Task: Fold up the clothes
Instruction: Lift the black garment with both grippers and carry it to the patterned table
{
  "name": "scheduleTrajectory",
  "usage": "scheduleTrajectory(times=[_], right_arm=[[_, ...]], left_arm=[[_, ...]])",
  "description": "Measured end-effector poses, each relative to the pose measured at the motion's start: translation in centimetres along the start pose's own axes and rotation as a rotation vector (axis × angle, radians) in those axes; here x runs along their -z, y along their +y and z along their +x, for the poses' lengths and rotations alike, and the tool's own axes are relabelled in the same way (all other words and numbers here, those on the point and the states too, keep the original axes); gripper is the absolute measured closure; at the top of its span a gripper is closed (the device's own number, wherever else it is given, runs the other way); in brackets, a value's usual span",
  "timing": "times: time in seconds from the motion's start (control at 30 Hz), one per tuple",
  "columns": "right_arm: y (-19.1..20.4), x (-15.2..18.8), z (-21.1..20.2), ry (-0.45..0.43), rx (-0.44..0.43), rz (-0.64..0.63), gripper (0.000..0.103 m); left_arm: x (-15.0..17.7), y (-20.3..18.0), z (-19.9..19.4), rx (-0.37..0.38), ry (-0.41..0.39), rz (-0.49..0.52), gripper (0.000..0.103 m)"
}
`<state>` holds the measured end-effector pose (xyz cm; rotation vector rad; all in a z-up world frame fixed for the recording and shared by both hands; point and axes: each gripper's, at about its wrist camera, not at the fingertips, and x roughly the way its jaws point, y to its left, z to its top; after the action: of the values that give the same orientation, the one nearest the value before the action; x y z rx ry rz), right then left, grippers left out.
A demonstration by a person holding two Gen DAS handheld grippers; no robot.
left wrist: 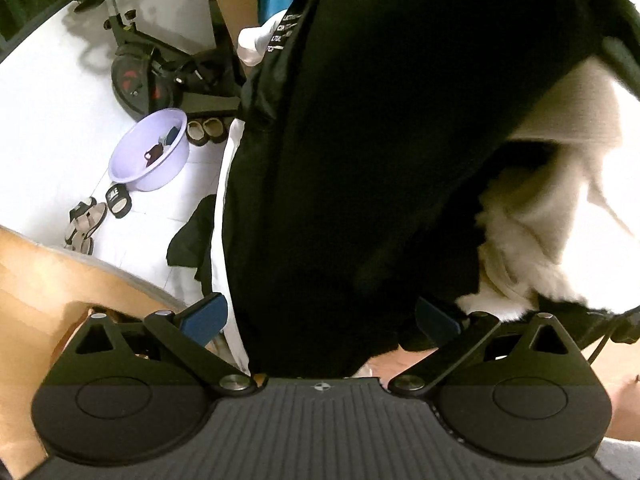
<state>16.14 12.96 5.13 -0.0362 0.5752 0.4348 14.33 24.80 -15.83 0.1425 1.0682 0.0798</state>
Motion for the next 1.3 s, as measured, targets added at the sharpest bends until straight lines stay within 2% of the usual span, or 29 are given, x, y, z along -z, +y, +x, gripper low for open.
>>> scheduleTrajectory(times=[0.13,0.3,0.33,0.47,0.53,0.57,0.6,0.63,0.67,0.7,0.77,0.87,0.9,0.93,0.97,1.03,1.13,1.17,1.23,1.3], right_arm=[[-1.2,-2.6,-1.0,-0.08,-0.025,0.12,0.097],[-1.3,-5.3,-1.7,-0.166,-0.038,0.139,0.098],[-1.3,-5.7,-1.8,-0.182,-0.04,0.147,0.098],[-1.3,-7.3,-2.1,-0.24,-0.042,0.174,0.099],[-1.8,-7.6,-2.2,-0.254,-0.031,0.178,0.099],[-2.0,-7.6,-2.2,-0.253,-0.029,0.182,0.099],[-2.2,-7.6,-2.1,-0.246,-0.027,0.186,0.099],[-2.4,-7.6,-2.0,-0.24,-0.026,0.191,0.099],[-2.5,-7.5,-1.7,-0.231,-0.022,0.189,0.099],[-2.6,-7.3,-1.4,-0.22,-0.018,0.183,0.099],[-2.8,-7.0,-0.7,-0.201,-0.02,0.183,0.098],[-2.9,-6.2,0.5,-0.151,-0.006,0.16,0.071],[-2.9,-5.7,0.8,-0.136,0.011,0.145,0.049],[-2.7,-5.0,1.1,-0.117,0.033,0.118,0.033],[-2.5,-4.3,1.4,-0.093,0.057,0.087,0.029],[-1.9,-2.7,2.0,-0.044,0.099,0.016,0.012],[-0.5,-0.3,2.8,0.03,0.139,-0.114,0.006],[0.0,0.3,3.0,0.039,0.145,-0.162,0.001],[1.1,1.5,3.4,0.046,0.159,-0.266,0.001],[1.3,1.9,3.9,0.028,0.175,-0.287,0.001]], left_arm=[[-0.8,-0.6,1.3,0.046,-0.017,0.016,0.001],[-1.6,-2.5,2.1,0.123,-0.062,0.049,0.001],[-1.7,-3.1,2.4,0.113,-0.071,0.07,0.001],[-1.9,-3.9,4.7,-0.004,-0.077,0.101,0.001],[-2.0,-2.9,5.6,-0.049,-0.056,0.07,0.001],[-2.1,-2.4,6.1,-0.069,-0.044,0.051,0.007],[-2.1,-1.8,6.6,-0.09,-0.032,0.032,0.017],[-2.2,-0.9,6.7,-0.071,-0.028,0.005,0.052],[-2.1,0.3,6.3,-0.057,-0.035,-0.038,0.079],[-2.1,1.6,5.9,-0.053,-0.045,-0.088,0.09],[-2.1,4.1,5.0,-0.044,-0.066,-0.187,0.094],[-1.6,8.1,3.5,-0.072,-0.103,-0.333,0.096],[-1.4,9.5,2.8,-0.086,-0.119,-0.378,0.096],[-1.3,10.8,2.1,-0.103,-0.138,-0.418,0.097],[-1.2,11.9,1.2,-0.116,-0.16,-0.45,0.097],[-1.6,13.0,-0.7,-0.115,-0.211,-0.474,0.097],[-2.3,14.0,-3.5,-0.109,-0.292,-0.493,0.097],[-2.6,14.0,-4.5,-0.107,-0.322,-0.491,0.097],[-3.1,14.0,-6.4,-0.105,-0.382,-0.488,0.097],[-4.0,14.0,-8.4,-0.093,-0.447,-0.48,0.097]])
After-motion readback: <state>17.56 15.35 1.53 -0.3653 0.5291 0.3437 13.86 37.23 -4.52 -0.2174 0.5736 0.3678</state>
